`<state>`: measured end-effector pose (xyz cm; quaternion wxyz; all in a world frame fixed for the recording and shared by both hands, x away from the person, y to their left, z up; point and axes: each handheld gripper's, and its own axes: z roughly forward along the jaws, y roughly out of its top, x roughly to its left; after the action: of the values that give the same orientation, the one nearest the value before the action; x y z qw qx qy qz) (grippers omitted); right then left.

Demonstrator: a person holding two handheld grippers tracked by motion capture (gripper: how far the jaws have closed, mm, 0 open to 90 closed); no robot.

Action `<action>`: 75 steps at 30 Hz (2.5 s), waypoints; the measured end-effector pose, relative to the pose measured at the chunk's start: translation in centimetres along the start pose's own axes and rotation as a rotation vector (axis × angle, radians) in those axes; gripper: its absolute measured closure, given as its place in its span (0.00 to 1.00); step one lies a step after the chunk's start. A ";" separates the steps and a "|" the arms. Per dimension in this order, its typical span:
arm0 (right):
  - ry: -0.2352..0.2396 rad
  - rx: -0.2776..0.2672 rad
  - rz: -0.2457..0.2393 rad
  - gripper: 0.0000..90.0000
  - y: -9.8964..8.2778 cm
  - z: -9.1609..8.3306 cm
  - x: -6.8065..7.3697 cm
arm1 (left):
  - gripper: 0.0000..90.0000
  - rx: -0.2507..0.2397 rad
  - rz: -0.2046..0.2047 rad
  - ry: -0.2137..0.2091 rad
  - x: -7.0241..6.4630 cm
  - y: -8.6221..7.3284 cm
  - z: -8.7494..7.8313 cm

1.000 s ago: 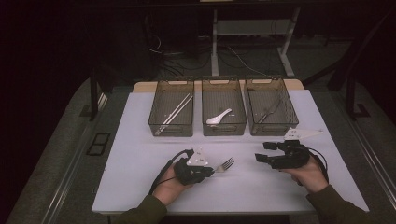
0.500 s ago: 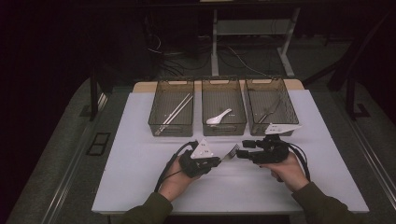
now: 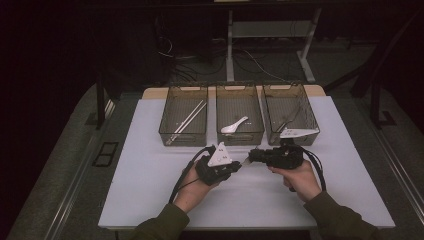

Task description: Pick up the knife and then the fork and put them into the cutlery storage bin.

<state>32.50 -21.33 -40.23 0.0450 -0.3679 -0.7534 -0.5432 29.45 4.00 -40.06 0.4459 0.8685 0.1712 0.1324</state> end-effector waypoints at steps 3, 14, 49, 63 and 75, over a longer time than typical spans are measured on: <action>-0.018 -0.013 0.003 0.88 0.3 -0.2 0.0 | 0.94 -0.022 -0.009 0.004 0.2 0.2 0.0; -0.085 -0.078 0.012 0.97 1.6 -1.9 -1.4 | 0.71 -0.058 -0.085 -0.021 1.3 -0.7 -1.5; -0.472 -0.245 0.040 0.97 7.2 -15.0 -9.7 | 0.23 -0.044 -0.304 0.067 4.6 -10.3 -10.2; -0.513 -0.110 0.071 0.97 7.0 -12.1 -12.5 | 0.22 -0.026 -0.294 0.044 4.4 -10.2 -9.4; -0.544 -0.058 0.074 0.96 8.6 -9.2 -14.6 | 0.22 -0.022 -0.289 0.037 4.5 -10.1 -9.1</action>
<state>45.23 -35.31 -36.53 -0.1499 -0.5287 -0.7080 -0.4436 28.19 17.96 -42.79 0.4665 0.8272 0.3014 0.0848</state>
